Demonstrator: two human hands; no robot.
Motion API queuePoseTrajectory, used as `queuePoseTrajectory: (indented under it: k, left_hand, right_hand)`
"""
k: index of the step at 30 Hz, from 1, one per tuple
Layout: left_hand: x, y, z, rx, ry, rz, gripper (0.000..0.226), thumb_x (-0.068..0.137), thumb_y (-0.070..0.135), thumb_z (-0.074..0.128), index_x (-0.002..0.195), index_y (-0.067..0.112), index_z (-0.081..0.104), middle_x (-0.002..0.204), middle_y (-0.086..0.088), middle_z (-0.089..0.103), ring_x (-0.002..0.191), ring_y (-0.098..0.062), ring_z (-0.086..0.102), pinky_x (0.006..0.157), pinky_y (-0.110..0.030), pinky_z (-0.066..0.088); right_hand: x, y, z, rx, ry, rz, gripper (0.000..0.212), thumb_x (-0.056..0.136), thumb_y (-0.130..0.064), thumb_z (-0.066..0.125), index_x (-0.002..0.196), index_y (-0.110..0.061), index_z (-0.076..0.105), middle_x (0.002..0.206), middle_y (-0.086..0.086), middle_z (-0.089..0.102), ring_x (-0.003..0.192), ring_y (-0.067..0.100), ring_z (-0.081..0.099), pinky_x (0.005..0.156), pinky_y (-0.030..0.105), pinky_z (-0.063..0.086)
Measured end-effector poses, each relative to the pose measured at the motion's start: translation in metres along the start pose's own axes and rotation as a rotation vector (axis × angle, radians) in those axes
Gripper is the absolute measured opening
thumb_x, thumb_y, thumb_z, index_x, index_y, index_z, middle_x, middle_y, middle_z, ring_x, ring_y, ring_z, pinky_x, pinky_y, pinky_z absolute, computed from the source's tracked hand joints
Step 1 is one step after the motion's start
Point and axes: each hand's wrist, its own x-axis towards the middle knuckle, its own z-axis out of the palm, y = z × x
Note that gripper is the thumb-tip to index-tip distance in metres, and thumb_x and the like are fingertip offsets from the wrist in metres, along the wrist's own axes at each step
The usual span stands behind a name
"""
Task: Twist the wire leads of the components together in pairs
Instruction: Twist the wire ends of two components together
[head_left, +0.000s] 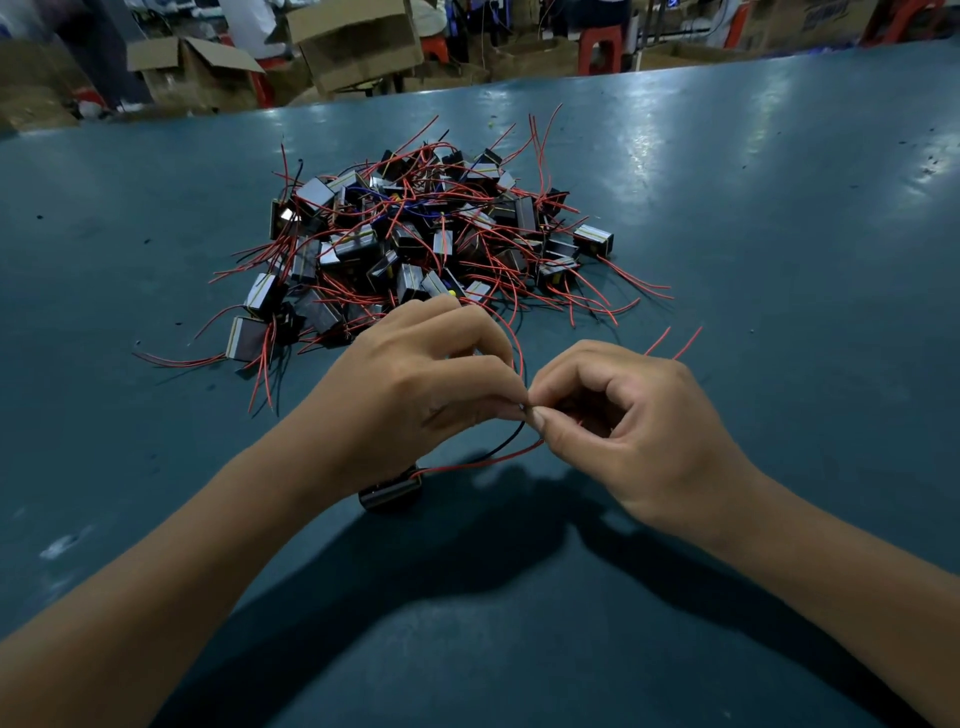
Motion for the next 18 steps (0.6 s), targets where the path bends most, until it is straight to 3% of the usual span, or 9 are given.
queuePoseTrajectory:
  k: [3,6,9,11,13,15,18]
  left_hand:
    - [0.001,0.004,-0.001,0.060,-0.049,0.003,0.024,0.099,0.029,0.057,0.093,0.014,0.075,0.093,-0.002,0.063,0.080,-0.022,0.052,0.068,-0.042,0.044]
    - [0.001,0.010,0.000,-0.080,-0.086,-0.116,0.017,0.099,0.023,0.060,0.092,0.011,0.070,0.091,0.006,0.055,0.081,-0.012,0.049,0.073,-0.031,0.042]
    - [0.000,0.021,0.003,-0.455,-0.102,-0.449,0.016,0.097,0.017,0.064,0.083,0.010,0.065,0.074,0.013,0.053,0.066,-0.002,0.046,0.063,-0.015,0.035]
    - [0.001,0.029,0.006,-0.791,-0.056,-0.807,0.020,0.094,0.017,0.067,0.075,0.010,0.065,0.061,0.008,0.049,0.056,-0.005,0.037,0.055,-0.018,0.024]
    - [0.001,0.033,0.008,-0.900,-0.005,-0.972,0.022,0.092,0.021,0.069,0.072,0.011,0.066,0.057,0.004,0.044,0.053,-0.008,0.031,0.052,-0.021,0.019]
    - [-0.001,0.036,0.005,-0.747,0.010,-0.832,0.020,0.090,0.022,0.071,0.073,0.012,0.068,0.051,0.014,0.046,0.045,-0.001,0.032,0.046,-0.012,0.024]
    - [-0.005,0.036,-0.002,-0.398,0.015,-0.533,0.007,0.089,0.021,0.075,0.083,0.018,0.075,0.066,0.015,0.060,0.058,0.000,0.052,0.058,-0.006,0.033]
  right_hand:
    - [0.000,-0.001,0.001,-0.052,0.016,-0.048,0.003,0.082,-0.008,0.068,0.080,-0.011,0.069,0.081,0.000,0.064,0.071,0.015,0.060,0.064,0.018,0.045]
    - [0.000,-0.002,0.001,-0.100,0.039,-0.089,0.005,0.082,-0.004,0.068,0.079,-0.008,0.068,0.081,0.001,0.063,0.069,0.014,0.059,0.063,0.016,0.043]
    - [0.000,-0.002,0.001,-0.157,0.041,-0.113,0.004,0.084,-0.005,0.068,0.081,-0.007,0.068,0.082,0.003,0.063,0.071,0.018,0.059,0.064,0.028,0.046]
    - [0.000,-0.002,0.001,-0.166,0.041,-0.112,0.004,0.084,-0.004,0.069,0.081,-0.007,0.068,0.082,0.004,0.063,0.071,0.019,0.060,0.065,0.030,0.046]
    - [0.000,-0.001,0.000,-0.122,0.046,-0.065,0.005,0.084,-0.005,0.070,0.080,-0.008,0.068,0.081,0.002,0.063,0.070,0.017,0.060,0.064,0.024,0.046]
    - [0.001,0.000,-0.001,-0.072,0.056,-0.006,0.006,0.084,-0.007,0.071,0.080,-0.011,0.069,0.079,0.000,0.064,0.069,0.016,0.059,0.064,0.018,0.043]
    - [0.001,0.000,-0.002,-0.035,0.059,0.044,0.007,0.085,-0.009,0.071,0.079,-0.013,0.069,0.079,-0.001,0.064,0.067,0.014,0.059,0.064,0.016,0.042]
